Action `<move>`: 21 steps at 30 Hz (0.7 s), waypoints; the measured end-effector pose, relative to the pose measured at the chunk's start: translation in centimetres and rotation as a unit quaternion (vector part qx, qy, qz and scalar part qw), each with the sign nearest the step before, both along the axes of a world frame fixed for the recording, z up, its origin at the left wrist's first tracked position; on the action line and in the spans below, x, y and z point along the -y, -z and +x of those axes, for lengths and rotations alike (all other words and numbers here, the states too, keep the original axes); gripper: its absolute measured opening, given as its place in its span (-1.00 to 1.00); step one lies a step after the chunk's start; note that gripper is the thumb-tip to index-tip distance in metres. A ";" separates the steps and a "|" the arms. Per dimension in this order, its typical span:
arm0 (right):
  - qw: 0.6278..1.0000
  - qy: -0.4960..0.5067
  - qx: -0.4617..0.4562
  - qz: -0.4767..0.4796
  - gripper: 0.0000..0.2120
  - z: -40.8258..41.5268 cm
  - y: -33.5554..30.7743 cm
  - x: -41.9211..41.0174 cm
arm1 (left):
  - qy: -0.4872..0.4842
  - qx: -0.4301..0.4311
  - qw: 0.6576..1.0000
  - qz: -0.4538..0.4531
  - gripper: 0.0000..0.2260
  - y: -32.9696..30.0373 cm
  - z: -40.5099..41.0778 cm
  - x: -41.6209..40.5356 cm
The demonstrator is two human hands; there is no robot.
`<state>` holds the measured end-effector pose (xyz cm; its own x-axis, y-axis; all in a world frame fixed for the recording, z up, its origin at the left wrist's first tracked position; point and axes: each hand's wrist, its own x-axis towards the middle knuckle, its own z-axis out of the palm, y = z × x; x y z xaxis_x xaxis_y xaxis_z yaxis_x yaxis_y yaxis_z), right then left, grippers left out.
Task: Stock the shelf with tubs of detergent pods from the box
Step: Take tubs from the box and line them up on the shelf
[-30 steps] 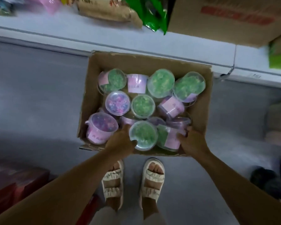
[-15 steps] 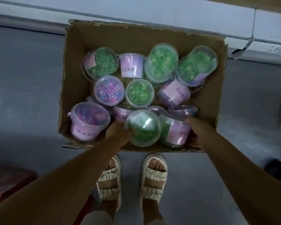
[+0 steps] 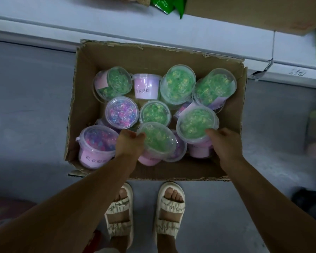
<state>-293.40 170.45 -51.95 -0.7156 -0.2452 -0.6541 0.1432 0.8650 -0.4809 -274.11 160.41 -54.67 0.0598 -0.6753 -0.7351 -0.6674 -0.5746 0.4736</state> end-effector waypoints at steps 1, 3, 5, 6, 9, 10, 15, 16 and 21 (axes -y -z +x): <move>1.000 -0.018 -0.001 0.003 -0.84 0.0 0.5 0.3 | -0.005 -0.002 1.000 0.004 -0.77 0.2 -0.1 0.0; 0.999 -0.042 -0.001 0.012 -0.83 0.0 1.2 0.9 | -0.003 -0.011 1.000 0.017 -0.77 0.7 -0.3 -0.3; 0.999 -0.050 0.008 0.012 -0.77 0.0 2.0 0.8 | 0.009 -0.006 1.000 0.026 -0.79 1.0 -0.5 -0.8; 0.998 -0.052 0.016 0.015 -0.72 0.1 2.2 0.6 | 0.012 -0.002 1.000 0.027 -0.80 1.3 -0.5 -1.0; 0.999 -0.039 0.032 0.009 -0.55 0.2 2.8 0.0 | 0.005 -0.020 0.998 0.060 -0.85 1.5 -0.9 -1.1; 0.998 -0.036 0.043 0.001 -0.47 0.1 2.8 -0.1 | -0.004 -0.035 0.997 0.071 -0.84 1.6 -1.0 -1.0; 0.991 -0.044 0.119 -0.029 -0.38 0.4 2.9 -0.2 | 0.002 -0.076 0.985 0.153 -0.74 1.2 -1.4 -1.0; 0.992 -0.044 0.112 -0.029 -0.37 0.6 3.1 -0.4 | 0.016 -0.080 0.984 0.158 -0.64 1.3 -1.3 -1.1; 0.996 -0.055 0.068 -0.018 -0.37 1.4 2.2 -1.3 | 0.073 -0.001 0.992 0.105 -0.21 2.0 -0.6 -2.1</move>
<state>-292.01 171.73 -54.17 -0.5876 -0.3428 -0.7329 0.1140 0.8617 -0.4945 -274.71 162.48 -56.71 -0.0290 -0.5092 -0.8601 -0.7502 -0.5576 0.3554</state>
